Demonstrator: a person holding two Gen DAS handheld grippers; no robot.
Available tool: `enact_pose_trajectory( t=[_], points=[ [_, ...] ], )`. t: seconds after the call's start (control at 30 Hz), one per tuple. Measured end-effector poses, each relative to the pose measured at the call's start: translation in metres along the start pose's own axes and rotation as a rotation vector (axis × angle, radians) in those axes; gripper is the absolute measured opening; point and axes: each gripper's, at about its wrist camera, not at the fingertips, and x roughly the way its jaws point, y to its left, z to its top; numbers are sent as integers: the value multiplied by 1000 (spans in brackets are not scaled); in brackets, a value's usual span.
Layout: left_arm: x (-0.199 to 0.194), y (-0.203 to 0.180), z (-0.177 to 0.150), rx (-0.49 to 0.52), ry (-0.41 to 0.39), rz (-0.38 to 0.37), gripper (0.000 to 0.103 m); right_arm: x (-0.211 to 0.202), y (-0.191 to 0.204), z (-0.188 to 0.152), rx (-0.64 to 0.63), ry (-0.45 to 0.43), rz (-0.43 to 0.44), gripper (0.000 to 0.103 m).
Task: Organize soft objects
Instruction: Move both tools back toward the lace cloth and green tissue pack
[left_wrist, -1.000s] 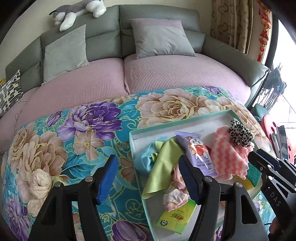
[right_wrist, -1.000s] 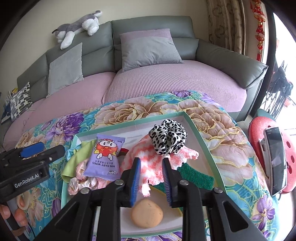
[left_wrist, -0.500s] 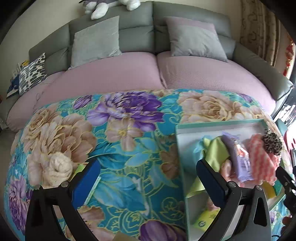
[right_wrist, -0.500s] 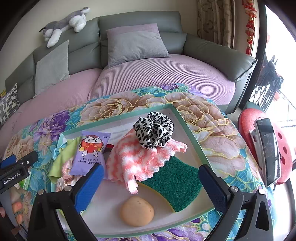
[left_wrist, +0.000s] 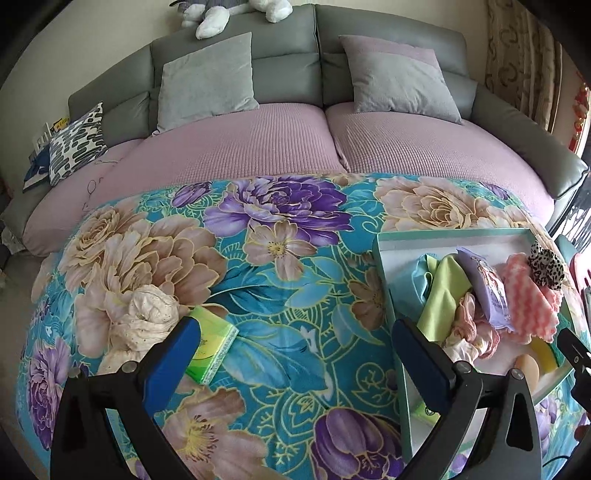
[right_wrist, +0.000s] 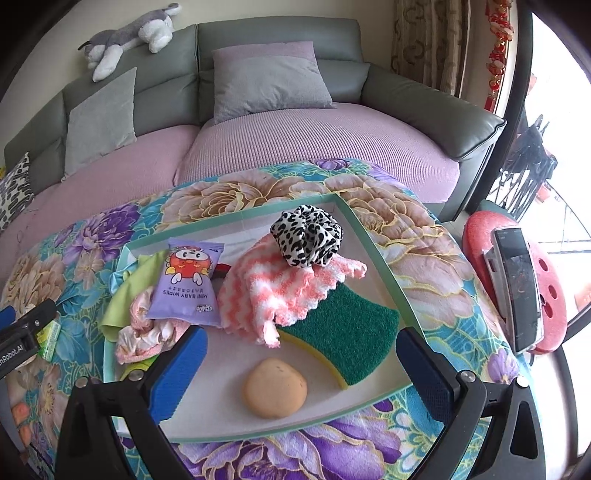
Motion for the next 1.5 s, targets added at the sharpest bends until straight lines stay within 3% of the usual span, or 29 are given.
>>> enact_pose_trajectory(
  t=[0.33, 0.7, 1.0, 1.5],
  points=[
    [-19, 32, 2, -48, -35, 35, 103, -12, 36, 1, -10, -17, 58, 103],
    [-23, 104, -4, -169, -26, 154, 103, -21, 88, 1, -40, -44, 146, 103],
    [-30, 154, -15, -260, -30, 200, 103, -33, 130, -3, -113, -62, 200, 103],
    [-37, 241, -38, -456, -74, 246, 103, -39, 247, -30, -313, -46, 354, 103]
  ],
)
